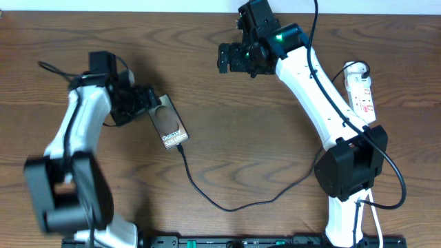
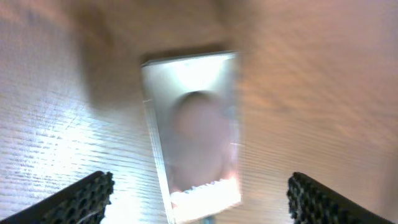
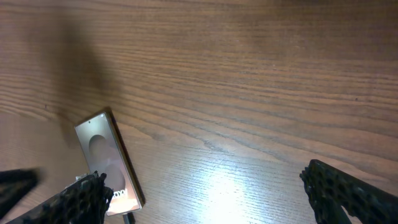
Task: Plug charger to phone and switch on socket
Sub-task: 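Set the phone down on the table with the left gripper, then move the right gripper over the power strip's orange switch beside the plug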
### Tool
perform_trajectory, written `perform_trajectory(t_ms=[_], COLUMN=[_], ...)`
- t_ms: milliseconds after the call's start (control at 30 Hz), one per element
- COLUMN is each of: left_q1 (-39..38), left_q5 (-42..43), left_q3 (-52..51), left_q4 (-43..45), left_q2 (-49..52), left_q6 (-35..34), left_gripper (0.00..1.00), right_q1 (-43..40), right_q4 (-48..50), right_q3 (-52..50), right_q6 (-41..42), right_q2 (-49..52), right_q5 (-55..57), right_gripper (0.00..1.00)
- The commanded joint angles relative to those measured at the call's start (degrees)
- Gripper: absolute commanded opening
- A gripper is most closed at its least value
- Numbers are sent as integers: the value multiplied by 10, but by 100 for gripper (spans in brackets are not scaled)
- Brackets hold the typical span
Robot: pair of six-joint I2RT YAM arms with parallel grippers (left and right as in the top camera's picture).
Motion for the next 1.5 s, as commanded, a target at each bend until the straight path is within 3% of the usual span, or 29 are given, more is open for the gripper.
perform_trajectory(t_ms=[0,167,367,567,833,1067,1467], left_q1=[2,2,2,1,1,1,1], left_q5=[73,102,102,102,102,101,101], left_q3=[4,4,4,4,4,4,4], left_q4=[7,26,28,28,30,30,30], left_q2=[-82,-158,-205,-209,-209,-209,-209], left_q6=[37,37,47,48,48,48,48], left_gripper=[97,98,98,98,98,98,98], right_q1=[7,-10,-92,-207,-362,-482,-556], right_q4=[1,-9,-13,-36,-108,-191,-242], right_q3=[12,12,12,12,12,12,-17], right_q6=[-7,62,63,9,-56,-68,-202], right_q2=[-13,-16,-47,-101,-163,-164,-131], right_q5=[3,54,-4,-90,-92,40,53], right_gripper=[99,99,99,99,99,99,99])
